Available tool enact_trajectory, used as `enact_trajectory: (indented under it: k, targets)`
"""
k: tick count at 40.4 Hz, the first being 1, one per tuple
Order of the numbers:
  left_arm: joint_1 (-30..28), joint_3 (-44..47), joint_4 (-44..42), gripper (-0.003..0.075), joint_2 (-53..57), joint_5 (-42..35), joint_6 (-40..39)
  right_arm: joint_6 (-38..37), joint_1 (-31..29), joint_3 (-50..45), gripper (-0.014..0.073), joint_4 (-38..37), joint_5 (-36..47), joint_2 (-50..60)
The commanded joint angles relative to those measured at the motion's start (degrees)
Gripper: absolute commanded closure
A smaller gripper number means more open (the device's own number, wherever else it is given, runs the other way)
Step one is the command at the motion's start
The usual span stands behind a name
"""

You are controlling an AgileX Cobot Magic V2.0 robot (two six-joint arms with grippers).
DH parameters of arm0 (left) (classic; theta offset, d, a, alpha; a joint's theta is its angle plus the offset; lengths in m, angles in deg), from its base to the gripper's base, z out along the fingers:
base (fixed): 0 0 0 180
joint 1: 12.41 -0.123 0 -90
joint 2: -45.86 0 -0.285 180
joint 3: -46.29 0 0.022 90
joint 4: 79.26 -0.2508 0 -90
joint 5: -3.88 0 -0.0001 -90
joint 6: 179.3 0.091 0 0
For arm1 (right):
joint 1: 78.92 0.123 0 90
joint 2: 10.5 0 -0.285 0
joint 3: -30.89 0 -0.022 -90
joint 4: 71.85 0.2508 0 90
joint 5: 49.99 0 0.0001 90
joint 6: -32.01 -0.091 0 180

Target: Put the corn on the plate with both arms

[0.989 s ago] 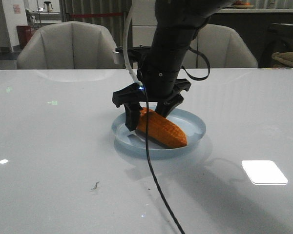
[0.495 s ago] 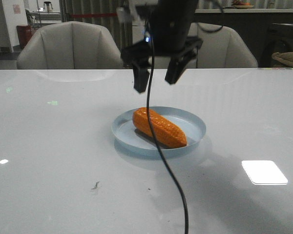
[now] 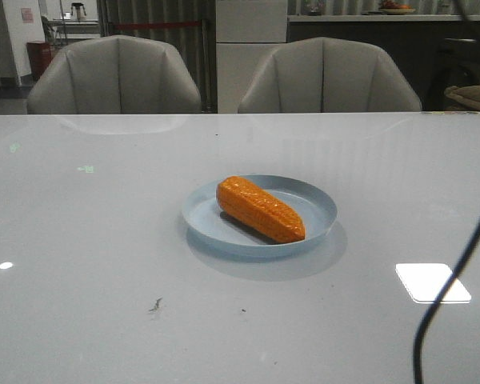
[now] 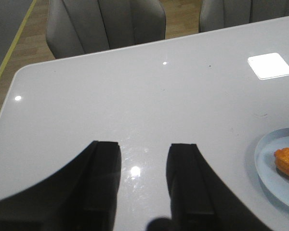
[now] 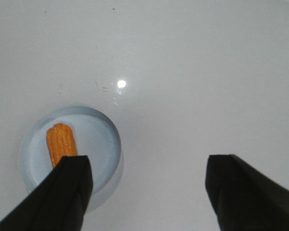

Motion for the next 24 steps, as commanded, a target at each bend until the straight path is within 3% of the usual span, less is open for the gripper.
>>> enact_trajectory:
  k: [1, 16, 24]
  targets:
    - [0.09, 2.59, -1.4, 0.0407, 3.28, -6.07, -3.32, -0.18, -2.93, -6.55, -0.0001, 1.14, 5.51, 12.11]
    - [0.09, 8.54, -1.4, 0.0407, 5.83, -5.82, -3.47, -1.87, -9.91, -47.38, -0.0001, 1.14, 12.87, 52.74]
    - [0.09, 8.54, -0.15, 0.0407, 5.83, -6.71, -3.47, -5.13, -9.91, -51.99, -0.0001, 1.16, 6.75, 67.58]
